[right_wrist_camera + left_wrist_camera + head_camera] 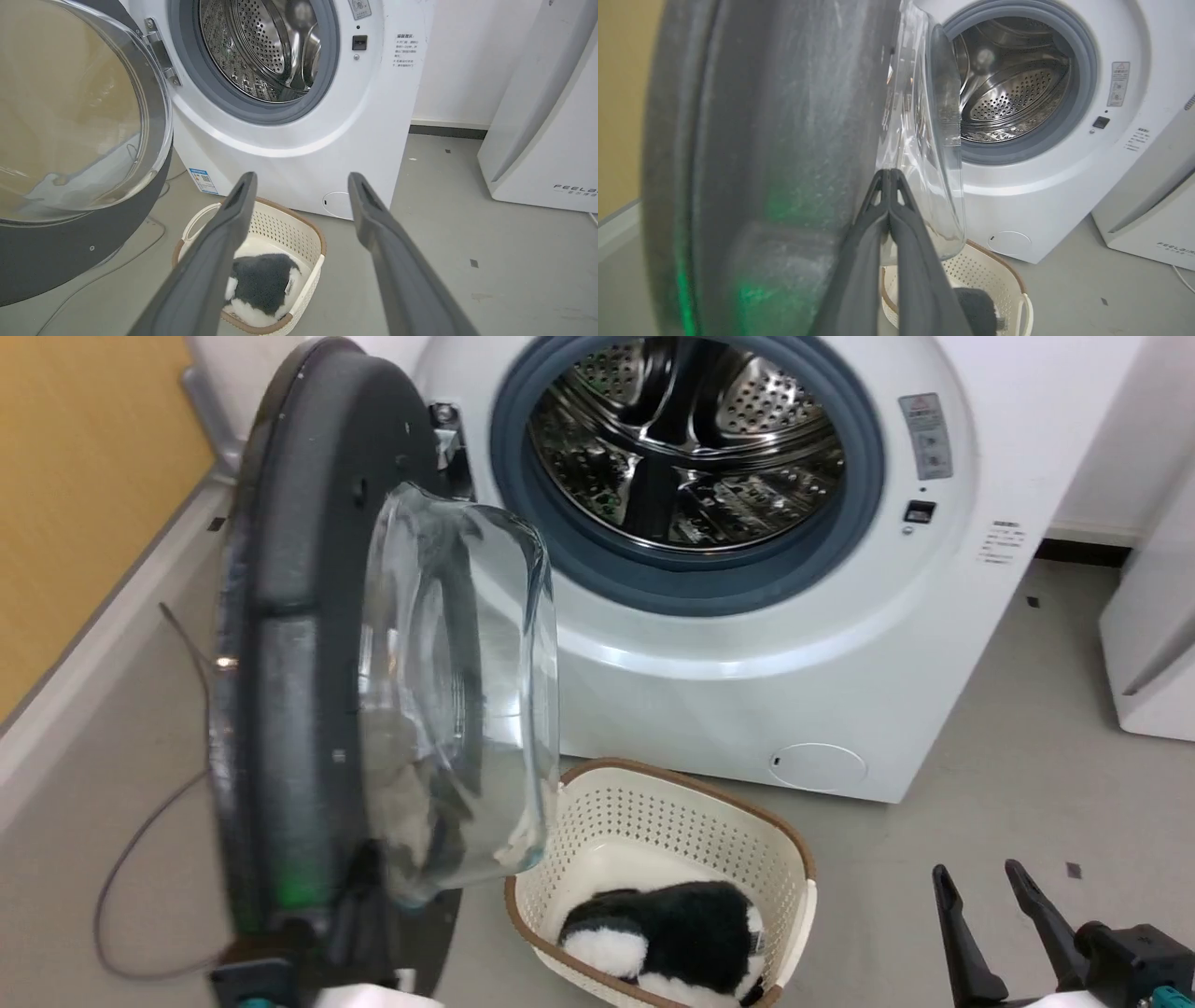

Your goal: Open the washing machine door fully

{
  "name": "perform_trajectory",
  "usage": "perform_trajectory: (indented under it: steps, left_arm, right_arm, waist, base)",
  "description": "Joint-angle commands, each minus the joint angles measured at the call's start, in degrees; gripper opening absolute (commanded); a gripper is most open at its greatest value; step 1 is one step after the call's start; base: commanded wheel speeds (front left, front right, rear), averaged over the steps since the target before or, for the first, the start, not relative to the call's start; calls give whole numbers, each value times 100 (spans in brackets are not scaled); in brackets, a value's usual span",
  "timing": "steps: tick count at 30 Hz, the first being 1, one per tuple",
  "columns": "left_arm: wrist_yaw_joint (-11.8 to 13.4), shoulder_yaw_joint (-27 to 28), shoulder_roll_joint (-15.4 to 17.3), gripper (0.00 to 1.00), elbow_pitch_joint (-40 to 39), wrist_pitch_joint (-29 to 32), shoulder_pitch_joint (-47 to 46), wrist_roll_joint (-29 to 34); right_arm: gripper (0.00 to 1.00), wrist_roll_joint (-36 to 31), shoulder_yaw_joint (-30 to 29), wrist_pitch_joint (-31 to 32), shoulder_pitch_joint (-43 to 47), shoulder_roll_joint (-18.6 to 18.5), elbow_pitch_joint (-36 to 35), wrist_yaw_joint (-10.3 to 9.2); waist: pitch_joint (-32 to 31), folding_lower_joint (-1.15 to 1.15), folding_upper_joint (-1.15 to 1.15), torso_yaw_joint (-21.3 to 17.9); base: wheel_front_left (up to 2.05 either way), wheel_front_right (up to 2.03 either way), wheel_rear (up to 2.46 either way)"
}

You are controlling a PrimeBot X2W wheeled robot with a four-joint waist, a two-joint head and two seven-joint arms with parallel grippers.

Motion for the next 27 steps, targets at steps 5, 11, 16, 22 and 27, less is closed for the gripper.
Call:
perform_trajectory:
  steps: [5, 11, 16, 22, 27]
  left_arm:
    - [87, 648, 377, 0, 90, -94, 110, -120]
    - [-122, 1478, 682, 0, 563, -380, 25, -574]
    - [-510, 2204, 1004, 0, 1214, -720, -134, -1005]
    - [-928, 2664, 1210, 0, 1960, -1109, -341, -1313]
    - [-1384, 2954, 1495, 0, 2846, -1377, -628, -1527]
  right_arm:
    - [100, 55, 62, -35, -18, 25, -3, 29]
    - [100, 47, 98, -28, -79, 25, 26, 29]
    - [100, 56, 66, -24, -111, 25, 44, 29]
    - [100, 65, 40, -20, -152, 25, 66, 29]
    - [100, 76, 25, -19, -185, 25, 85, 29]
  waist:
    - [91, 0, 0, 66]
    - [169, 0, 0, -26]
    - [226, 0, 0, -129]
    - [270, 0, 0, -194]
    - [291, 0, 0, -223]
  base:
    - [0, 0, 0]
    - [0, 0, 0]
    - [0, 0, 0]
    - [0, 0, 0]
    - [0, 0, 0]
